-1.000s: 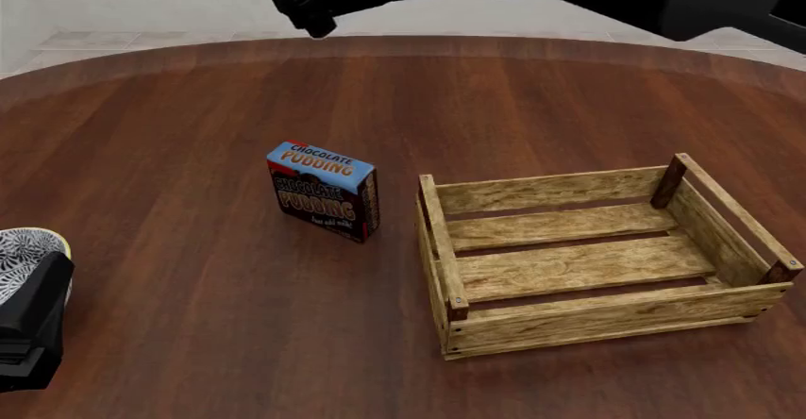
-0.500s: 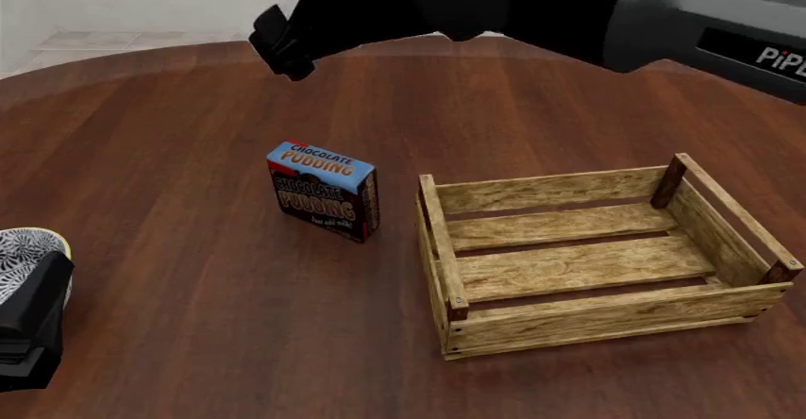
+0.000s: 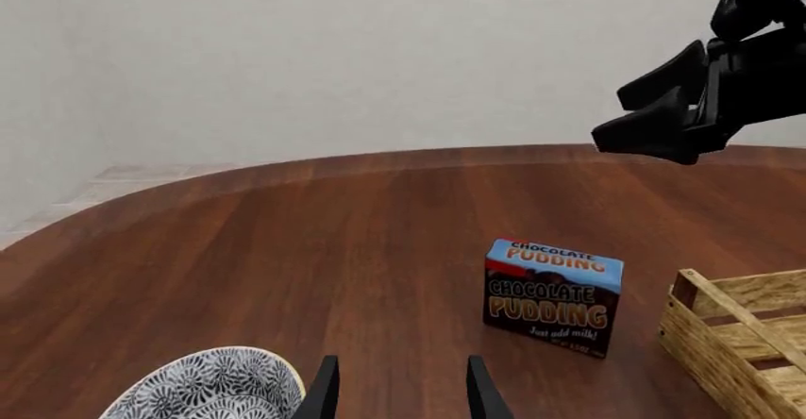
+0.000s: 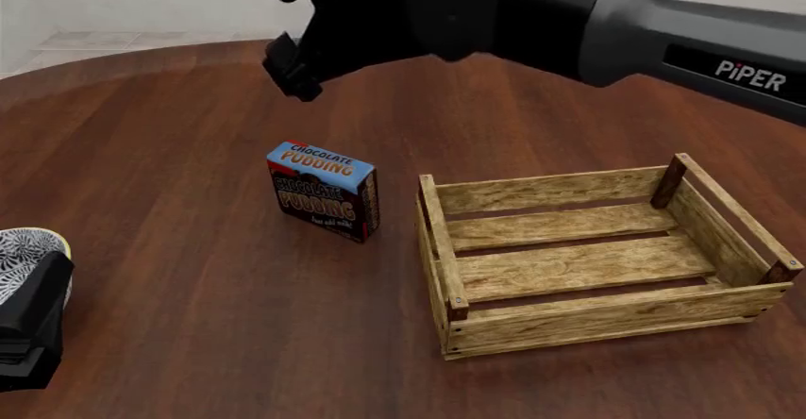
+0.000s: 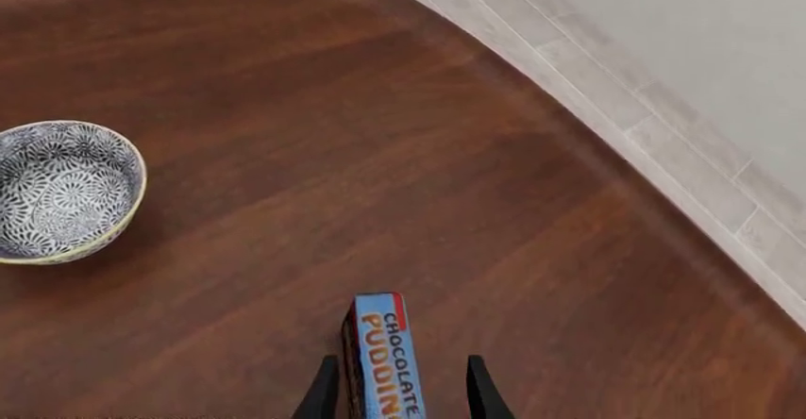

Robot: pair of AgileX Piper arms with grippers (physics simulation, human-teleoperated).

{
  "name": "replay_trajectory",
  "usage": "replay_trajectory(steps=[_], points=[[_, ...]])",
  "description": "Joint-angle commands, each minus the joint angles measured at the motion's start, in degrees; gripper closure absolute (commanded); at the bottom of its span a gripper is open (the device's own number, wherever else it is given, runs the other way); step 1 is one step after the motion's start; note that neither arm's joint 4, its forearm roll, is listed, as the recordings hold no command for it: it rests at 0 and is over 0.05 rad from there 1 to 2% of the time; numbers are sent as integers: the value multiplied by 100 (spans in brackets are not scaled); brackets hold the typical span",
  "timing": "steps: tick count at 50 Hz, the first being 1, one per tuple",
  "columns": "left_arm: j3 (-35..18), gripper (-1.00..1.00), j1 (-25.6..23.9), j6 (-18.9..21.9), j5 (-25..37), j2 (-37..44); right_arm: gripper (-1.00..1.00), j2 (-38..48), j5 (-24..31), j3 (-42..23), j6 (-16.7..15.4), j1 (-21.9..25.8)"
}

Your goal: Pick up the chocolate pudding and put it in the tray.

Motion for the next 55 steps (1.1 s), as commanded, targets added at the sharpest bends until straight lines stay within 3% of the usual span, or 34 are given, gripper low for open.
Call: replay_trajectory(steps=[1, 16, 55], points=[[0, -100, 2, 5, 1, 0, -100, 86, -58, 74, 22, -66], [0, -100, 7, 0, -2, 0, -100, 126, -305, 395, 125, -4], [0, -100, -3, 22, 33, 3, -100, 522, -367, 340, 206, -196]])
